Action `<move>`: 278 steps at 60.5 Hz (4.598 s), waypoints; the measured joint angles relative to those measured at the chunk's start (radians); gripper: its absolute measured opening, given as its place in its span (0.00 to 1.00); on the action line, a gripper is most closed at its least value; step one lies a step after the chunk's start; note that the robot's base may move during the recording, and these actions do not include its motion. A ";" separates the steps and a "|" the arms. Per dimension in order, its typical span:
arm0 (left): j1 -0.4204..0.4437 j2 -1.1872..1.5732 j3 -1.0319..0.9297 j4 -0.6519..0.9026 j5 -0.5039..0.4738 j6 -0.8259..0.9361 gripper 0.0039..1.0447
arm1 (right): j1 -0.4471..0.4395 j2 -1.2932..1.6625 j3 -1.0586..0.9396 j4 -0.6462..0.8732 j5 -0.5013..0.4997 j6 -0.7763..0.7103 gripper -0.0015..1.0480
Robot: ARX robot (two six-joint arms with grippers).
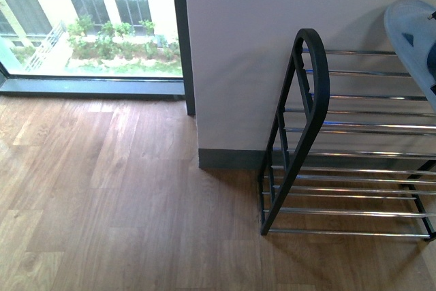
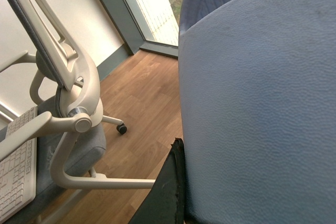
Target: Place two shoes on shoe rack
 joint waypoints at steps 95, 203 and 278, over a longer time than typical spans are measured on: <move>0.000 0.000 0.000 0.000 0.000 0.000 0.01 | -0.032 -0.025 -0.003 -0.039 0.032 -0.071 0.01; 0.000 0.000 0.000 0.000 0.000 0.000 0.01 | -0.097 -0.246 -0.079 -0.178 -0.156 0.048 0.91; 0.000 0.000 0.000 0.000 -0.001 0.000 0.01 | 0.132 -1.151 -0.910 0.121 -0.219 0.865 0.01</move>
